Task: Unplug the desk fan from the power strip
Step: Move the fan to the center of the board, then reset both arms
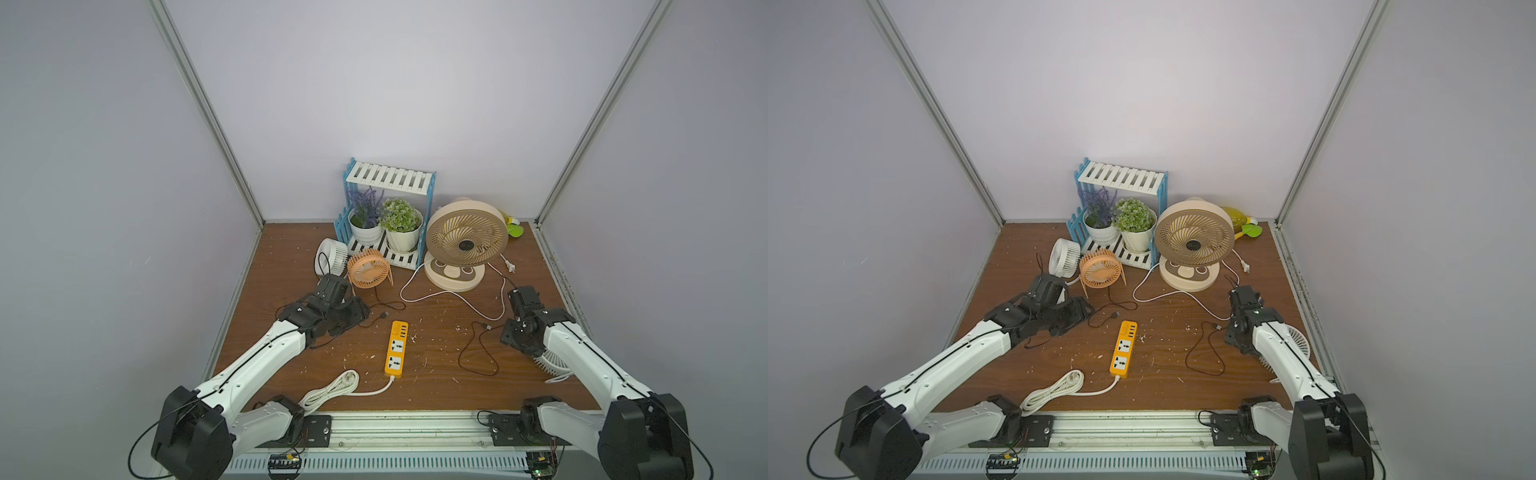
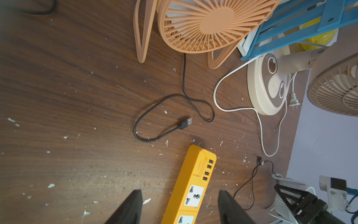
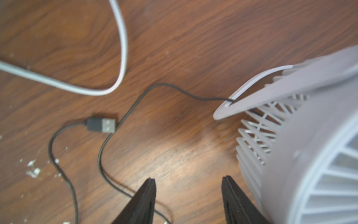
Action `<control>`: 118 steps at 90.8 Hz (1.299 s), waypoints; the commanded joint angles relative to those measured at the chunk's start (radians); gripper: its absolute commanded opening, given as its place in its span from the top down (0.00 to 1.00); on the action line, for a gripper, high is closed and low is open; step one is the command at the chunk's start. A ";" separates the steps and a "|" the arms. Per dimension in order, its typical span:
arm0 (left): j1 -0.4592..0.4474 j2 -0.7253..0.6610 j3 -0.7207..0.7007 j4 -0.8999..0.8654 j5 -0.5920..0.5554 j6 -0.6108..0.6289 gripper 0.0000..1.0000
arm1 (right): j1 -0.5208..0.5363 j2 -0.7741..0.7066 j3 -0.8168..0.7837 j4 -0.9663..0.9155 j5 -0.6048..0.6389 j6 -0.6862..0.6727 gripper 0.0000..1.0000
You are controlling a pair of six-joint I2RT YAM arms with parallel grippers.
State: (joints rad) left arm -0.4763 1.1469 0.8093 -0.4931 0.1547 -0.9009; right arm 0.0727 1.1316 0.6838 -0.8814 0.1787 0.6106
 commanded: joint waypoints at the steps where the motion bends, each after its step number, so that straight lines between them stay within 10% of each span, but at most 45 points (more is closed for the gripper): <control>1: 0.011 -0.014 0.005 -0.030 -0.034 -0.002 0.34 | -0.046 0.007 0.009 0.025 0.011 -0.054 0.43; 21: 0.010 -0.024 -0.012 -0.024 -0.080 0.007 0.33 | 0.016 -0.049 0.026 0.159 -0.084 -0.150 0.45; 53: 0.012 -0.108 -0.042 -0.018 -0.401 0.063 0.00 | 0.141 -0.015 -0.100 0.767 -0.076 -0.430 0.30; 118: 0.203 -0.241 -0.177 0.037 -0.508 0.170 0.01 | 0.084 0.265 -0.302 1.638 -0.078 -0.775 0.25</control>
State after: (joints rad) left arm -0.2859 0.9112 0.6514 -0.4671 -0.2977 -0.7712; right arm 0.1612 1.4139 0.4484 0.5137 0.1120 -0.0990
